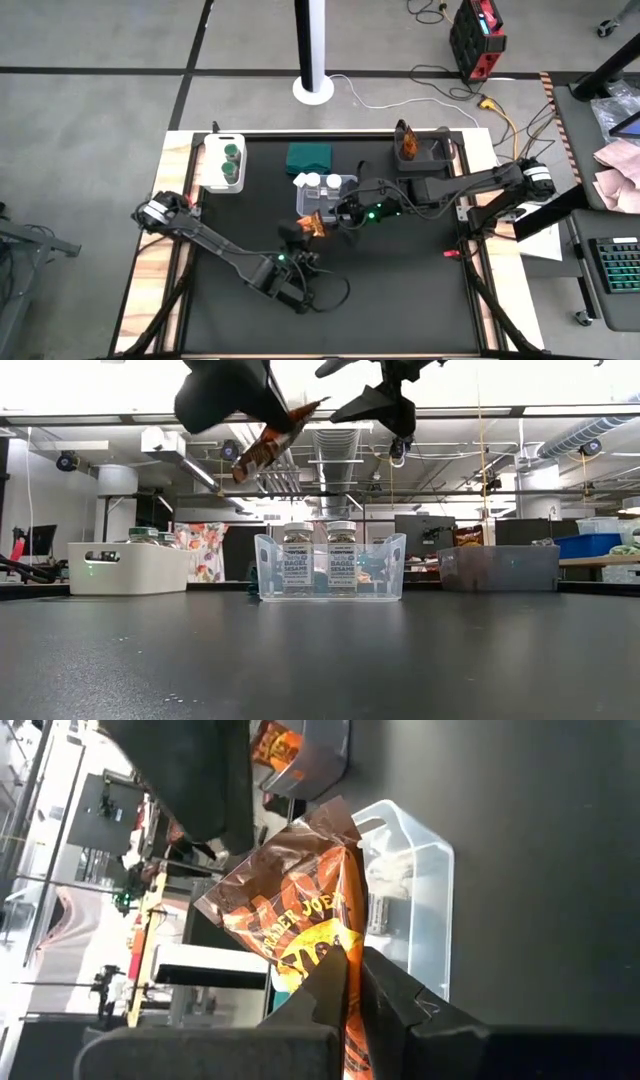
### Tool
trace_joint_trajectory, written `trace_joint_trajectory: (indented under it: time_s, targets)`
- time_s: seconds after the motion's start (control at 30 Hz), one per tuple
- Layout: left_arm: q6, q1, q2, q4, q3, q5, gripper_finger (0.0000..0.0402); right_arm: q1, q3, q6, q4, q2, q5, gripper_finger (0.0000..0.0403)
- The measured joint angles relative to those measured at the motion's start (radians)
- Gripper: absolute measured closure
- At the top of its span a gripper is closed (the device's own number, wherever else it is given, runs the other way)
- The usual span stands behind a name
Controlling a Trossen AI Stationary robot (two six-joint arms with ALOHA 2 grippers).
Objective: Sort spices by type
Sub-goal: Put the spice pack into the black bin
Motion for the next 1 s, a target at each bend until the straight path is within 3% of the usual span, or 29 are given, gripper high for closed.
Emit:
trace_joint_trajectory:
  time_s: [0.3, 1.0]
  targets:
    - [0.008, 0.027, 0.01, 0.0, 0.03, 0.0, 0.0401, 0.0, 0.0, -0.001, -0.015, 0.0, 0.001, 0.0143]
    - [0.111, 0.036, 0.01, 0.094, 0.089, 0.0, 0.0401, 0.0, -0.001, -0.025, -0.011, 0.0, 0.008, 0.0219]
